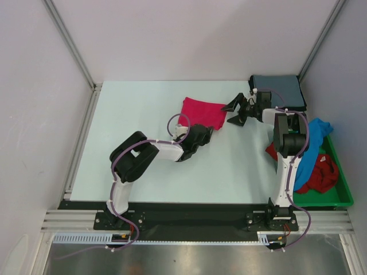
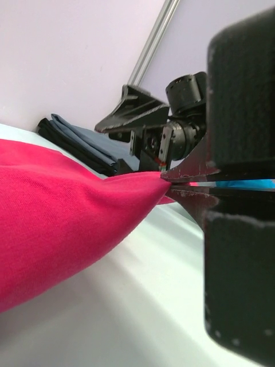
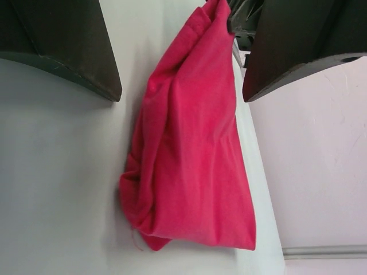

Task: Fold and stack the t-shirts
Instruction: Neatly place the folded tshirt to the corner

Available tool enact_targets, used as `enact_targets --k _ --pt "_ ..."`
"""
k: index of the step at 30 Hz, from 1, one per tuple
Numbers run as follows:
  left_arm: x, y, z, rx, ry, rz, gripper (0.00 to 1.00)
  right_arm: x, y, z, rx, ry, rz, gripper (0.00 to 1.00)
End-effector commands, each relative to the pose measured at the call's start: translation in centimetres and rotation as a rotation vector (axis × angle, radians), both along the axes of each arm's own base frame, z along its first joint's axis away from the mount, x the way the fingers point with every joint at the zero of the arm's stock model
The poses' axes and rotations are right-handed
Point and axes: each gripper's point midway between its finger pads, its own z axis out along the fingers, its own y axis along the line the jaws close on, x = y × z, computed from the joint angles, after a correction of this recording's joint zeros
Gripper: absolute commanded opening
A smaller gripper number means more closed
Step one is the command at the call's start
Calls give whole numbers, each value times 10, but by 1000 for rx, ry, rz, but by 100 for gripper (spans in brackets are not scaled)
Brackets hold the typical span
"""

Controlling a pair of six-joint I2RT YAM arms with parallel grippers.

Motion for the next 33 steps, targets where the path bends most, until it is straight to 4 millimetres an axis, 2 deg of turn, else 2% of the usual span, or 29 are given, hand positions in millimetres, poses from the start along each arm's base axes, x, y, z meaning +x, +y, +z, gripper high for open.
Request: enact_targets --k 1,3,4,5,13,21,24,28,29,33 --pt "2 -5 49 -73 -86 -21 0 11 -2 3 9 -11 -19 93" --pt "2 -5 50 -74 -88 -23 0 13 -2 2 14 -12 -24 91" --pt "2 -4 49 -72 -86 -23 0 10 11 1 15 -10 -2 91" --pt "1 -4 50 -77 -86 -23 0 12 15 2 16 -17 2 90" --pt "0 0 59 -83 -105 -15 0 12 23 -13 57 61 -36 81" --pt "-1 -4 67 -92 -121 -32 0 23 20 -14 54 58 -95 77" --pt "-2 -3 64 -88 -115 -32 0 30 19 -16 66 61 -108 71" --pt "-3 -3 58 -102 -103 -32 0 40 14 -16 47 39 -150 68" --pt "-4 -3 58 -104 -103 -33 0 44 14 -13 45 26 -154 60" --pt "-5 -3 58 -101 -103 -43 0 51 13 -19 44 25 -168 42"
